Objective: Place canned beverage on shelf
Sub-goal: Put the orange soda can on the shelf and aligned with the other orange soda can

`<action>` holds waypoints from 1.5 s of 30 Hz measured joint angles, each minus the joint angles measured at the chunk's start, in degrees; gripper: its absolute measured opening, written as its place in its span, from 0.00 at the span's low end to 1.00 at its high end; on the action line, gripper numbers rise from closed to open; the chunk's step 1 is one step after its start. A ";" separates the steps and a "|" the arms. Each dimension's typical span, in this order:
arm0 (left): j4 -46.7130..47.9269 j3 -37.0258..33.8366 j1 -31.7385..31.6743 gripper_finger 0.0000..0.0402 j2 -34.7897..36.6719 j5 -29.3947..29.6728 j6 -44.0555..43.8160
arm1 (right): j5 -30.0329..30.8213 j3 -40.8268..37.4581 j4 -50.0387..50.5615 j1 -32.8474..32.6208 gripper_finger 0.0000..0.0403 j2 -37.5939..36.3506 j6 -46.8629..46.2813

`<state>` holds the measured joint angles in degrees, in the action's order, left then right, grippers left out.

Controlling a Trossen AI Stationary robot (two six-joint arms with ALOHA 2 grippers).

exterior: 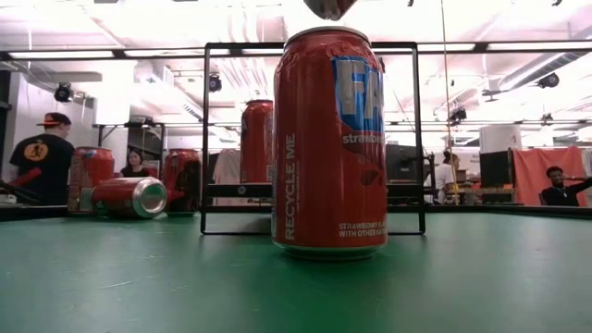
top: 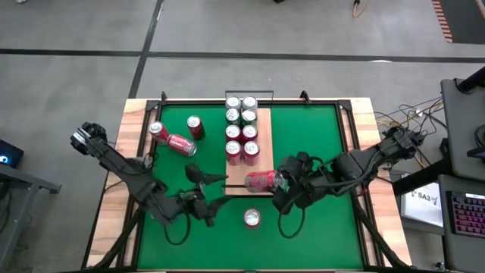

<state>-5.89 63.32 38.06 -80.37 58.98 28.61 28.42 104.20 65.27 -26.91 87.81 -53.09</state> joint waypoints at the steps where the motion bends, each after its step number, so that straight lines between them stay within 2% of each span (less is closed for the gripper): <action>1: 0.81 1.05 0.00 0.72 -1.29 1.85 0.40 | -0.82 0.00 0.00 0.58 0.71 0.00 0.12; 7: 0.89 6.65 -0.50 0.72 -8.62 3.51 -1.99 | -1.86 0.00 -0.02 3.18 0.71 0.00 1.54; 12: 0.85 11.57 -0.84 0.72 -14.54 10.60 -1.42 | -2.69 0.00 -0.06 4.70 0.71 0.00 1.15; 16: 0.94 12.92 -1.38 0.72 -17.16 11.65 -1.13 | -4.24 0.00 -1.13 4.89 0.71 0.00 1.00; 23: 0.89 11.65 -3.63 0.72 -17.62 12.54 -5.70 | -4.90 0.00 -1.28 4.83 0.71 0.02 0.06; 34: 0.88 10.83 -5.96 0.72 -17.62 12.31 -6.67 | -4.85 0.00 -1.22 4.83 0.71 0.13 -0.36; 45: 0.80 10.83 -7.56 0.72 -17.62 6.90 -8.94 | -4.61 -0.04 -0.98 4.83 0.71 0.50 -0.58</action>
<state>-5.09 74.15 30.50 -98.00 65.87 19.67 23.81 104.16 64.29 -22.09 88.31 -53.67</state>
